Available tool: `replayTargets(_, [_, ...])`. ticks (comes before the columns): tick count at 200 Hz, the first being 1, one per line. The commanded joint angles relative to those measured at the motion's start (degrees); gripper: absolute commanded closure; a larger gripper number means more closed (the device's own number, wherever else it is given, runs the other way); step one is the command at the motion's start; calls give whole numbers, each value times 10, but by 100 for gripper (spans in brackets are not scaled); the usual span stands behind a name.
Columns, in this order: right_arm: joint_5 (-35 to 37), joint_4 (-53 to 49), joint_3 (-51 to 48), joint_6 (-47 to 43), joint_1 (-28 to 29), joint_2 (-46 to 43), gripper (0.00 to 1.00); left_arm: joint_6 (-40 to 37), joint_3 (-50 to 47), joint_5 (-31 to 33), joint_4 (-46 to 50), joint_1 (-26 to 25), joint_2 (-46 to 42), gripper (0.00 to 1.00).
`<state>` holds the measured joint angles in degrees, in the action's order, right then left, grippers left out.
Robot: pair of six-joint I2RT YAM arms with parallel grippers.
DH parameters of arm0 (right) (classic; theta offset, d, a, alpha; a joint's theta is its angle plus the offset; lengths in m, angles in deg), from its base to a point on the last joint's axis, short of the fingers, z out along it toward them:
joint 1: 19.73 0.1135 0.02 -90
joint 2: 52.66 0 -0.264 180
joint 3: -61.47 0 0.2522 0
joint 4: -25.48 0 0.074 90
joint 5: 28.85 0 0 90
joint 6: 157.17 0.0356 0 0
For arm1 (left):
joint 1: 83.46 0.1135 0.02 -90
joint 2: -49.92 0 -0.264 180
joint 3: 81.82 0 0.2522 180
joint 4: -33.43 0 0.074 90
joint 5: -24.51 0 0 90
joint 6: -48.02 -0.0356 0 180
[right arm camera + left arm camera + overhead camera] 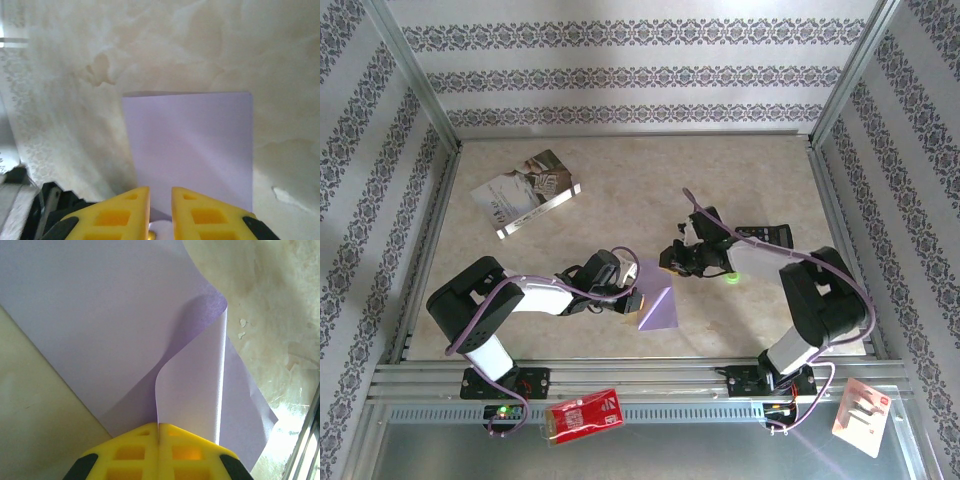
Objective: Fold a paper plane with a square sheet of paper (pick it up from the middle)
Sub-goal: Fold the triangle a second time at the center of the table.
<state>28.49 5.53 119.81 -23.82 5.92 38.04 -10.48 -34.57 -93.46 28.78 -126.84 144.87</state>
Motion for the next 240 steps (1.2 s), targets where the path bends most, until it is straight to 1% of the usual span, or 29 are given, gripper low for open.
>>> replayTargets(1, [-10,2,-39,27,14,-47,82,-7,-13,33,46,5,18,100])
replayTargets(30, [15,24,-106,82,68,-115,88,-7,-12,36,51,6,22,100])
replayTargets(58, [56,74,-164,149,137,-164,94,-5,-11,35,49,6,27,100])
replayTargets(86, [97,123,-195,195,196,-168,97,-6,-10,35,49,6,30,100])
replayTargets(107, [112,167,-203,221,231,-147,98,-7,-8,34,49,6,33,100])
replayTargets(136, [119,201,-197,235,256,-116,99,-7,-7,34,49,5,34,100])
replayTargets(158, [122,209,-190,239,268,-101,99,-8,-7,34,49,6,34,100])
replayTargets(240, [124,227,-185,248,281,-75,99,-8,-9,34,49,6,36,100])
